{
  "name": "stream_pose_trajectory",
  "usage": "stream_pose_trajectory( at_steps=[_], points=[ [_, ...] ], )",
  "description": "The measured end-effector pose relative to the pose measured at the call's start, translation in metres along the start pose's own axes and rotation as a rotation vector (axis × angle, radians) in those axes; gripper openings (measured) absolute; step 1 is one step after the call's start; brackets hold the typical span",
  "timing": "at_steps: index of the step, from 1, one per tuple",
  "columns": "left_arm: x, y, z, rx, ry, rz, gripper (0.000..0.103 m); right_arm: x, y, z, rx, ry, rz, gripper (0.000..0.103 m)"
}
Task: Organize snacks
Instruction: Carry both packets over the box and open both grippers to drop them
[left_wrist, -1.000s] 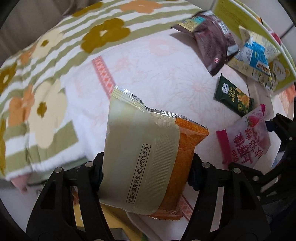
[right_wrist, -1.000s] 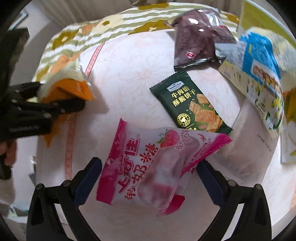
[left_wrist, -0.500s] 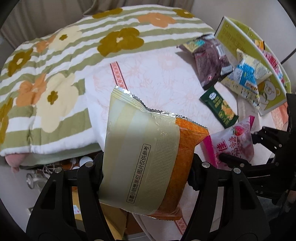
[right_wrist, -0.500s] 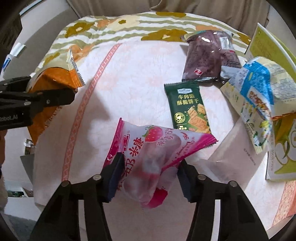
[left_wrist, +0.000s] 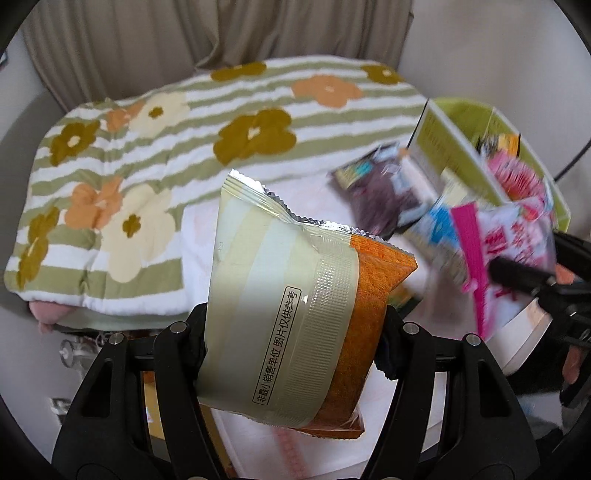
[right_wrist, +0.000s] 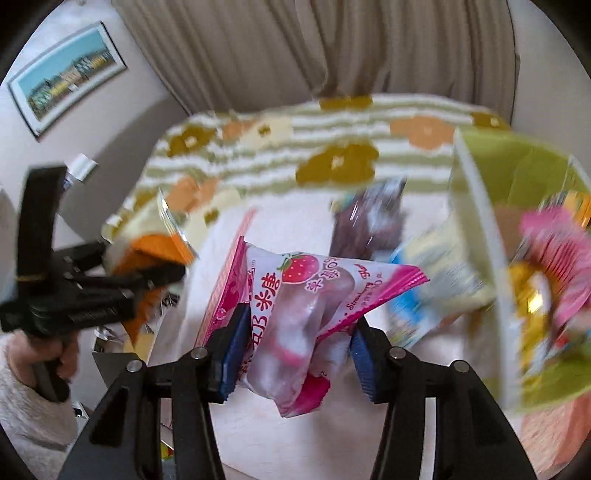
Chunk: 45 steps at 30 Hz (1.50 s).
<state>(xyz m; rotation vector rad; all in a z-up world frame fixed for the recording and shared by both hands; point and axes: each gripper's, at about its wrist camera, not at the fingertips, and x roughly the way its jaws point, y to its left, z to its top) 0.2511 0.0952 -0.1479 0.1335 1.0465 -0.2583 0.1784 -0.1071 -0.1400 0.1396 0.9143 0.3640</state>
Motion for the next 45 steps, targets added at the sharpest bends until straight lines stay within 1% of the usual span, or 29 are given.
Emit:
stream_pose_trajectory(
  at_steps=[3,4,6,9,12,15,18,23,29,31,32,33,34,36,38,45],
  points=[
    [-0.012,-0.038,0.02,-0.017,-0.045,0.003,0.062,-0.036,-0.034,0.017,-0.027,-0.048,0.01,0.048],
    [-0.014,-0.05,0.027,-0.023,-0.057,-0.001,0.062,-0.045,-0.042,0.02,-0.036,-0.056,0.007,0.048],
    [-0.017,-0.081,0.044,-0.035,-0.081,-0.012,0.062,-0.062,-0.07,0.031,-0.057,-0.081,-0.009,0.048],
    [-0.015,-0.122,0.068,-0.054,-0.111,-0.031,0.062,-0.08,-0.11,0.043,-0.063,-0.102,-0.02,0.048],
    [-0.009,-0.162,0.088,-0.063,-0.129,-0.051,0.062,-0.092,-0.141,0.051,-0.064,-0.115,-0.041,0.048],
    [0.002,-0.2,0.105,-0.058,-0.125,-0.067,0.062,-0.102,-0.176,0.059,-0.048,-0.121,-0.055,0.048],
    [0.019,-0.228,0.121,-0.06,-0.102,-0.095,0.062,-0.107,-0.207,0.066,-0.017,-0.117,-0.067,0.048],
    [0.053,-0.263,0.146,-0.031,-0.061,-0.12,0.062,-0.099,-0.242,0.073,0.031,-0.106,-0.075,0.047],
    [0.088,-0.276,0.171,-0.011,-0.008,-0.153,0.062,-0.087,-0.271,0.078,0.081,-0.081,-0.086,0.047],
    [0.095,-0.279,0.176,-0.001,-0.005,-0.153,0.067,-0.082,-0.278,0.08,0.092,-0.074,-0.092,0.047],
    [0.098,-0.28,0.178,0.007,0.006,-0.147,0.08,-0.08,-0.281,0.082,0.098,-0.07,-0.092,0.047],
    [0.101,-0.281,0.179,0.018,0.016,-0.138,0.1,-0.078,-0.283,0.083,0.104,-0.067,-0.093,0.047],
    [0.102,-0.279,0.18,0.023,0.018,-0.125,0.102,-0.075,-0.285,0.084,0.108,-0.064,-0.094,0.047],
    [0.101,-0.276,0.18,0.027,0.014,-0.111,0.103,-0.07,-0.287,0.086,0.116,-0.053,-0.091,0.047],
    [0.099,-0.27,0.177,0.021,0.017,-0.113,0.102,-0.066,-0.285,0.085,0.121,-0.042,-0.088,0.047],
    [0.083,-0.248,0.155,0.001,0.003,-0.079,0.102,-0.049,-0.285,0.084,0.114,0.0,-0.075,0.047]
  ],
)
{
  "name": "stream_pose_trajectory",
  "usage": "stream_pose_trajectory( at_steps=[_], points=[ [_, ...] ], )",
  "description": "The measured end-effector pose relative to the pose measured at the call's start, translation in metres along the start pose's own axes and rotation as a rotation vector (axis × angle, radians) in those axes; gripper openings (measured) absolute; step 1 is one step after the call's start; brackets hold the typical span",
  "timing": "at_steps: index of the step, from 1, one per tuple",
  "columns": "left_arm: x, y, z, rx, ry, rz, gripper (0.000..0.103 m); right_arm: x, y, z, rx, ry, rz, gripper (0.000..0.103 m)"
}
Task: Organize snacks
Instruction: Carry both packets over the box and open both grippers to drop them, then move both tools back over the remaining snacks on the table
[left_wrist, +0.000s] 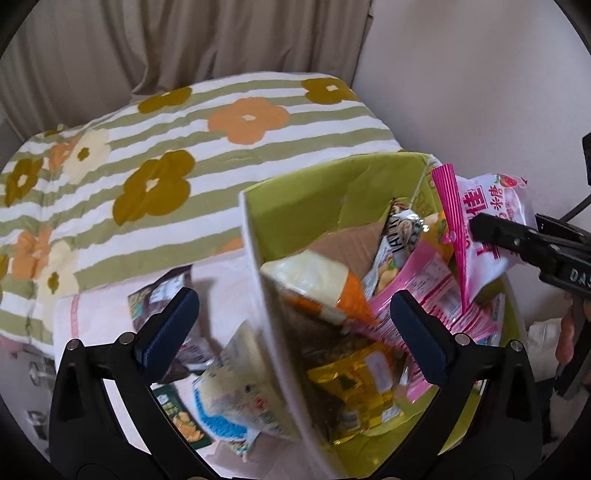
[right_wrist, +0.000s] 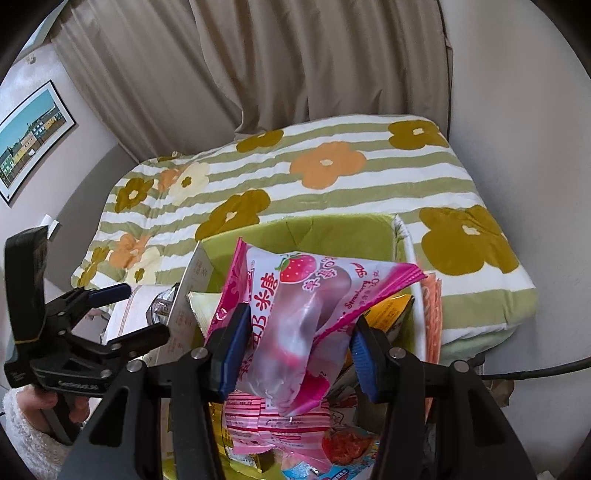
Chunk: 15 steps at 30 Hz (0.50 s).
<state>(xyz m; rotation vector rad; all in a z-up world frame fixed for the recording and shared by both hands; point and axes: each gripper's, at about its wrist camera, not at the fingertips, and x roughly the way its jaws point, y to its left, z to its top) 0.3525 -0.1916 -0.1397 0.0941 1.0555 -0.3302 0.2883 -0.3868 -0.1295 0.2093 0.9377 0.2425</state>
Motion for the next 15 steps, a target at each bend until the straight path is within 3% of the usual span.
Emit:
stream_pose_trajectory(
  at_steps=[6,8,9,12,15],
  points=[
    [-0.01,0.013,-0.009,-0.035,-0.004,0.013,0.102,0.013,0.009,0.006,-0.025,0.022,0.014,0.049],
    [-0.014,0.017,-0.012,-0.044,-0.006,0.023,0.102,0.014,0.015,0.007,-0.054,0.003,0.005,0.07],
    [-0.017,0.019,-0.014,-0.048,-0.007,0.031,0.102,0.014,0.018,0.006,-0.072,-0.014,-0.002,0.102],
    [-0.027,0.026,-0.025,-0.061,-0.01,0.062,0.102,0.008,0.023,0.001,-0.111,-0.061,0.02,0.103],
    [-0.037,0.035,-0.038,-0.086,-0.009,0.088,0.102,0.007,0.025,-0.006,-0.124,-0.027,0.06,0.103]
  ],
)
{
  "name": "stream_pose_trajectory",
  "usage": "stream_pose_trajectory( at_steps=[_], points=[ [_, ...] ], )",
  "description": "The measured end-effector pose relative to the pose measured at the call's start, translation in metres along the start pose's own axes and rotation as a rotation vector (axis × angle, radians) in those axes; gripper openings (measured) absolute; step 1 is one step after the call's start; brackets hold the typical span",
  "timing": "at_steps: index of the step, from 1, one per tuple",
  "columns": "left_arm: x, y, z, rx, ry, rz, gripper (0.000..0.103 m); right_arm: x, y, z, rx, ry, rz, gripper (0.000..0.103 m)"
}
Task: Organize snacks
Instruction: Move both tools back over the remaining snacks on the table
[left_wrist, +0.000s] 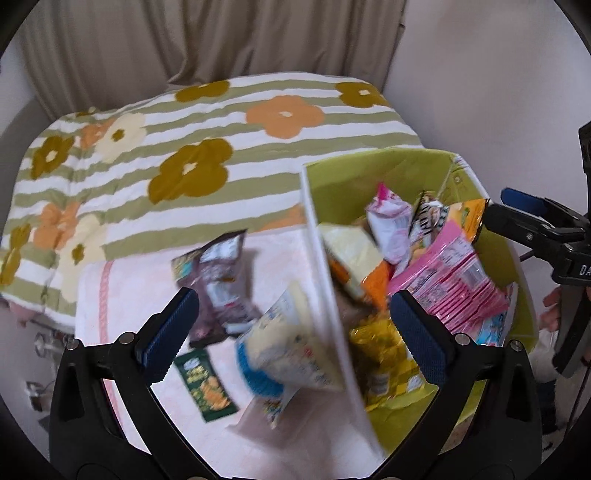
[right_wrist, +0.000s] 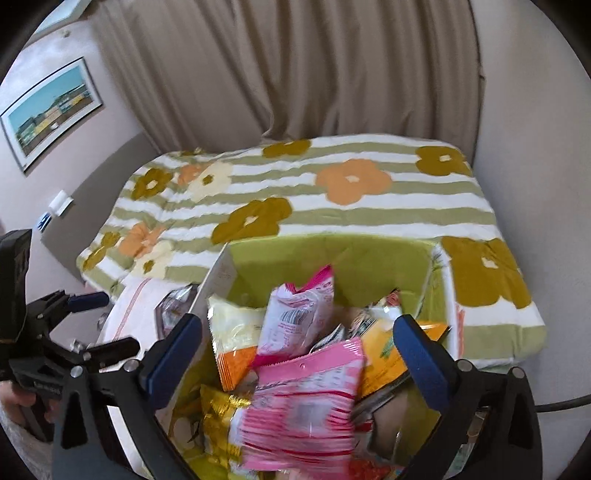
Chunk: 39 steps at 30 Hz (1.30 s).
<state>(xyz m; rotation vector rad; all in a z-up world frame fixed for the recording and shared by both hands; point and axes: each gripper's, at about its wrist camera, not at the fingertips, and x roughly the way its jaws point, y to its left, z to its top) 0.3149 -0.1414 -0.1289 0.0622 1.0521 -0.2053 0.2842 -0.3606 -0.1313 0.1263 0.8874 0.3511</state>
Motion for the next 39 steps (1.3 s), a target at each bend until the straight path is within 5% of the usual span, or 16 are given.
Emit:
stream_pose_trajectory(
  at_steps=[18,24,39],
  points=[
    [-0.074,0.063,-0.078,-0.136,-0.035,0.135,0.102,-0.042,0.057,-0.027,-0.067,-0.046,0.057,0.103],
    [-0.086,0.09,-0.096,-0.129,-0.052,0.099,0.102,-0.048,0.096,-0.035,-0.075,-0.06,0.016,0.103],
    [-0.072,0.176,-0.113,-0.014,0.007,-0.059,0.102,-0.006,0.21,-0.08,0.148,-0.061,-0.026,0.103]
  ],
)
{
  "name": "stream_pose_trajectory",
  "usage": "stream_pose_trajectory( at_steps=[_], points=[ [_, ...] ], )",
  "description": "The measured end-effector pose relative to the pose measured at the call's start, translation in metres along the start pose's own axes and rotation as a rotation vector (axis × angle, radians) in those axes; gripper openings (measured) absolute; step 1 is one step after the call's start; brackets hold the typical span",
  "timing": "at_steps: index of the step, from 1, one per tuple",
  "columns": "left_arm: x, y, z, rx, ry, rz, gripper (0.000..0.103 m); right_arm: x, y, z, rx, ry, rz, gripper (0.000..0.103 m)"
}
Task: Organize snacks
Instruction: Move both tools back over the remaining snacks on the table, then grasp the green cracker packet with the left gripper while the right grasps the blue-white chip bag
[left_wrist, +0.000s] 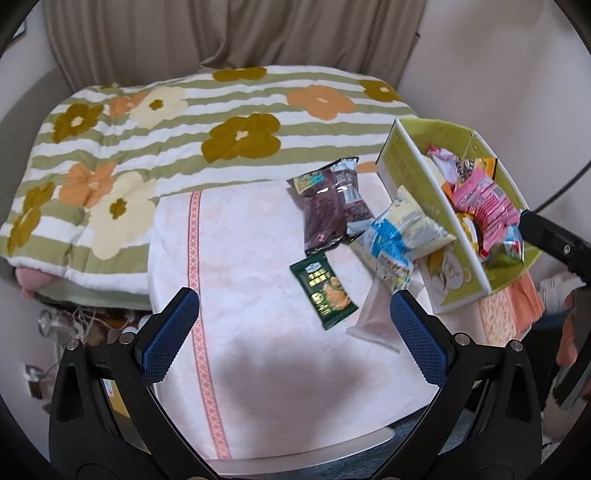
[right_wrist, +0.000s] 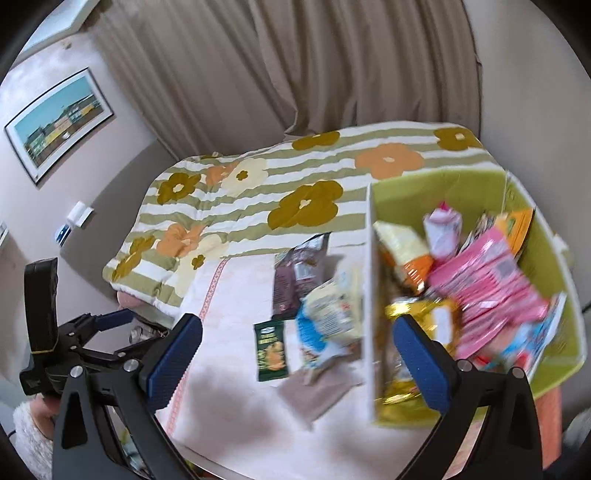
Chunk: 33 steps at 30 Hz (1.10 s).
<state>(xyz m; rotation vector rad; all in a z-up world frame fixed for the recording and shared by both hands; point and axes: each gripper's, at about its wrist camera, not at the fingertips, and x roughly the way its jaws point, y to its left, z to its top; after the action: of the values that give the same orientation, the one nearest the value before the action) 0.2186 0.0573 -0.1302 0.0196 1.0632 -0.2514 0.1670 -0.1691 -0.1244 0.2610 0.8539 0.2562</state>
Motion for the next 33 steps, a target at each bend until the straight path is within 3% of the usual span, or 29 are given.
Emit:
stream_pose_trajectory(
  at_steps=[12,22,29,33],
  points=[
    [0.053,0.04,-0.01,-0.011,0.105,-0.121,0.102,0.057,0.021,-0.055,0.356,-0.038,-0.067,0.103],
    [0.118,0.038,-0.028,-0.047,0.155,-0.172,0.102,0.107,0.005,-0.069,0.436,-0.16,-0.241,0.103],
    [0.154,0.014,-0.028,-0.041,0.158,-0.211,0.102,0.119,-0.004,-0.062,0.493,-0.187,-0.253,0.097],
    [0.164,-0.001,-0.022,-0.028,0.139,-0.188,0.102,0.123,-0.005,-0.06,0.502,-0.177,-0.244,0.097]
  ],
)
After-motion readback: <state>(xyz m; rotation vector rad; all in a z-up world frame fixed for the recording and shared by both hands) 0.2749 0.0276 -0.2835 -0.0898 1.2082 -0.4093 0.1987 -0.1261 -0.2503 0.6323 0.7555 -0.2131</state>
